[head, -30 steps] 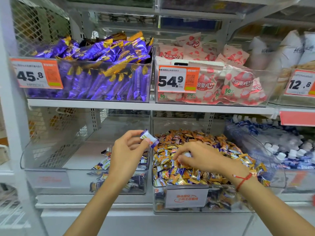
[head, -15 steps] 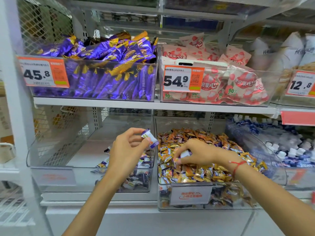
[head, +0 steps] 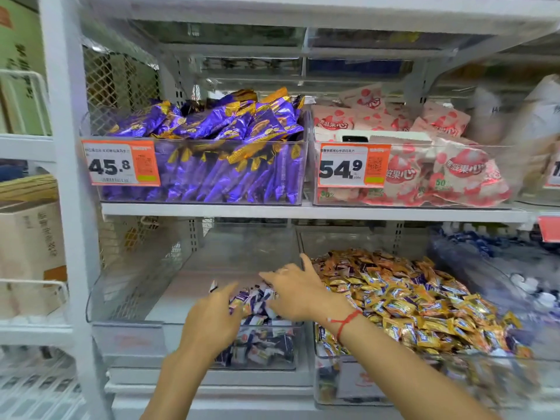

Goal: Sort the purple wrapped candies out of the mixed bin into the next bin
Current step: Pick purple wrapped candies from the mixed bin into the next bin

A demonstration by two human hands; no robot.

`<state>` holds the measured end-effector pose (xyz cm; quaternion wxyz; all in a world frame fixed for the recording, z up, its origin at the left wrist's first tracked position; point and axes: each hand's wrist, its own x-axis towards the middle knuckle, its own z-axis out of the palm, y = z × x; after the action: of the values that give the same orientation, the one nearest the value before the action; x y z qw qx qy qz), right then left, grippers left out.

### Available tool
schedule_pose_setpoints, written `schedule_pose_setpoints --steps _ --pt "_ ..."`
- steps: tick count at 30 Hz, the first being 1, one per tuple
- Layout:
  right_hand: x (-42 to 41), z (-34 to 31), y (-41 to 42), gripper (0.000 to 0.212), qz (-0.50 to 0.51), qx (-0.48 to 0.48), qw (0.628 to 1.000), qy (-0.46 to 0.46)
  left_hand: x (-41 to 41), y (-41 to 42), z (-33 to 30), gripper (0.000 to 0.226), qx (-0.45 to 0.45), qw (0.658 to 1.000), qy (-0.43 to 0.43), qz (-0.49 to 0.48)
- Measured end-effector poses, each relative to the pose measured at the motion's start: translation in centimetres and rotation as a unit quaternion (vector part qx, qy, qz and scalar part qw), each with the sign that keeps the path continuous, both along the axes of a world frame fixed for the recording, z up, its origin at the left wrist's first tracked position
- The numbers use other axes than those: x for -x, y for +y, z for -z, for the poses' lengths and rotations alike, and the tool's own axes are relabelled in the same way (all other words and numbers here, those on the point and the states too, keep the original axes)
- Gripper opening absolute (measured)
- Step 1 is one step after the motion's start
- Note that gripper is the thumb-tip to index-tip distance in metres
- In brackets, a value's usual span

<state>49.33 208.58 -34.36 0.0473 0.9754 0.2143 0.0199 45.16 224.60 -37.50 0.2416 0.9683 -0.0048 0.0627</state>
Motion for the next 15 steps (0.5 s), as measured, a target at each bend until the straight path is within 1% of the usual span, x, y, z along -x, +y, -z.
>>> schedule_pose_setpoints --steps 2,5,7,8,11,13,14,15 --pt "1.1 -0.4 -0.8 0.045 -0.014 -0.094 0.995 -0.036 -0.1 -0.1 -0.1 0.045 0.001 1.0 -0.014 -0.007" --pt "3.4 -0.7 -3.9 0.029 -0.051 -0.21 0.971 -0.105 0.3 -1.5 -1.1 0.033 0.04 0.994 -0.101 -0.015" --pt "5.0 -0.4 -7.0 0.023 -0.028 -0.285 0.95 -0.127 1.0 -3.4 -1.7 0.026 0.072 0.983 -0.172 -0.002" --pt "5.7 -0.2 -8.7 0.02 0.001 -0.304 0.943 -0.138 1.4 -4.7 -1.8 0.023 0.084 0.975 -0.206 0.014" --pt "6.5 0.3 -14.3 0.019 0.097 -0.278 0.941 -0.169 2.3 -8.7 -1.6 0.02 0.085 0.949 -0.288 0.098" --pt "6.6 0.4 -18.1 0.02 0.174 -0.262 0.935 -0.166 2.1 -11.4 -1.2 0.019 0.078 0.934 -0.312 0.157" --pt "6.4 0.5 -19.9 0.023 0.204 -0.266 0.928 -0.165 1.9 -12.8 -1.1 0.02 0.07 0.928 -0.314 0.188" --pt "6.4 0.7 -21.4 0.027 0.242 -0.271 0.92 -0.151 1.6 -14.2 -1.1 0.023 0.064 0.927 -0.295 0.224"
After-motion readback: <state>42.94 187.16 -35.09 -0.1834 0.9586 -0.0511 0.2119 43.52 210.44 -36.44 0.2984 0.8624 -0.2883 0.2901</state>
